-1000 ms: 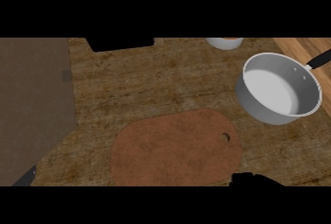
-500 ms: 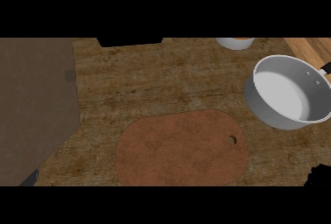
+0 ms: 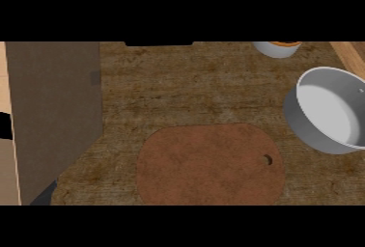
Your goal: Pick the eggplant from the cutting board and place it in the pot
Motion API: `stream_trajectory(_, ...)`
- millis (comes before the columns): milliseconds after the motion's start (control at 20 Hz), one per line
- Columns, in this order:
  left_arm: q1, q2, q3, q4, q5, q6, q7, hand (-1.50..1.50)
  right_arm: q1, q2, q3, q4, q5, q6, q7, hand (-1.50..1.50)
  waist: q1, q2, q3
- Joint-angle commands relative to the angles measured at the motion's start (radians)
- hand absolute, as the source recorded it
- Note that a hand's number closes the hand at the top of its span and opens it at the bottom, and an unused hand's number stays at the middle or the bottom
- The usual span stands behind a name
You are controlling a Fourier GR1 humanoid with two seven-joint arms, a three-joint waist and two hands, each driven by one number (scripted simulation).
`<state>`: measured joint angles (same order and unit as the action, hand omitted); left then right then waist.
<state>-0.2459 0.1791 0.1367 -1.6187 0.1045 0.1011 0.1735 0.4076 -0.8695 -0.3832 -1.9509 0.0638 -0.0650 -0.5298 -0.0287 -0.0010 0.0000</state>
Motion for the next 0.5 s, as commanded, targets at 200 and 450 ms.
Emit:
stream_trajectory(200,-0.046,-0.002,-0.002,0.037,0.01,-0.031,-0.062,0.0,-0.289,-0.113,-0.035,0.522,-0.03,0.134,-0.148,1.5,0.047,0.007,0.001)
stream_trajectory(450,-0.047,-0.018,-0.016,0.066,-0.005,-0.039,-0.108,0.0,-0.491,-0.109,0.048,0.815,0.024,0.163,-0.296,1.5,0.06,0.011,0.002)
